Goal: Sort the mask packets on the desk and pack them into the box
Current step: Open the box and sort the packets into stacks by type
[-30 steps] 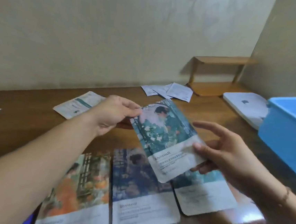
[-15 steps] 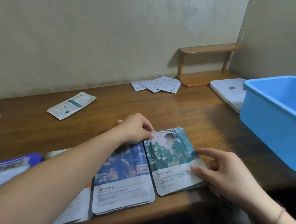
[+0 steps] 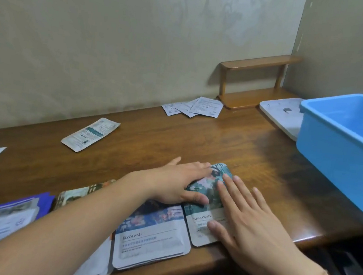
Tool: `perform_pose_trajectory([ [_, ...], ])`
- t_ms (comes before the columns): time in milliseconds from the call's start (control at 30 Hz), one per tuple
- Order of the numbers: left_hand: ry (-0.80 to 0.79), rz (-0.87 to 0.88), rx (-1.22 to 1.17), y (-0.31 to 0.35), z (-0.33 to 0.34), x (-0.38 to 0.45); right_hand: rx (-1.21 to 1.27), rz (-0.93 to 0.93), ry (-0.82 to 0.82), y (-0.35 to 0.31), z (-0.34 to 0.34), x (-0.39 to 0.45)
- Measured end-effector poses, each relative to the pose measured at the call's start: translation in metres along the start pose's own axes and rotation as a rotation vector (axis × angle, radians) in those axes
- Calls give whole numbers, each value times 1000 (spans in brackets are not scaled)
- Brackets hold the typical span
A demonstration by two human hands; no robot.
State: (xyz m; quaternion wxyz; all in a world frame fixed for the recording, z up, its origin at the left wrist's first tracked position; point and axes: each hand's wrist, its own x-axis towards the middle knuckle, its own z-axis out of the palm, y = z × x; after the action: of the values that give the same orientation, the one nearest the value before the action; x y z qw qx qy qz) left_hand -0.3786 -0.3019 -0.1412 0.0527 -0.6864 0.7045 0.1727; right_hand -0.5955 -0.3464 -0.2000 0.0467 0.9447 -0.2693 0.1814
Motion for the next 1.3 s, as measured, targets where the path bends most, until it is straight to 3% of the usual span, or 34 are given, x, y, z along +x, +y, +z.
perform_pose_trajectory([
  [200, -128, -7, -22, -3, -1, 3, -3, 0, -84, 7, 12, -12],
  [300, -72, -20, -47, -14, -13, -2, 133, -24, -27, 15, 17, -8],
  [367, 36, -145, -95, -41, -31, -15, 255, -45, 97, 18, 14, 4],
  [467, 164, -488, -69, -115, -51, -53, 374, -96, 265, 13, 16, 39],
  [567, 127, -734, 107, -194, -48, -97, 361, -222, 291, 9, 19, 81],
  [667, 149, -870, 38, -245, -34, -125, 374, -310, 263, -20, 8, 131],
  [767, 168, -870, 25, -265, -24, -130, 248, -388, 240, -75, -3, 188],
  [833, 180, -811, 168, -267, -19, -128, 135, -444, 187, -114, -6, 222],
  [1000, 191, -683, 260, -268, -10, -136, 36, -577, -256, -187, 29, 304],
  [1300, 158, -620, 178, -262, -3, -168, 294, -613, -449, -205, 95, 360],
])
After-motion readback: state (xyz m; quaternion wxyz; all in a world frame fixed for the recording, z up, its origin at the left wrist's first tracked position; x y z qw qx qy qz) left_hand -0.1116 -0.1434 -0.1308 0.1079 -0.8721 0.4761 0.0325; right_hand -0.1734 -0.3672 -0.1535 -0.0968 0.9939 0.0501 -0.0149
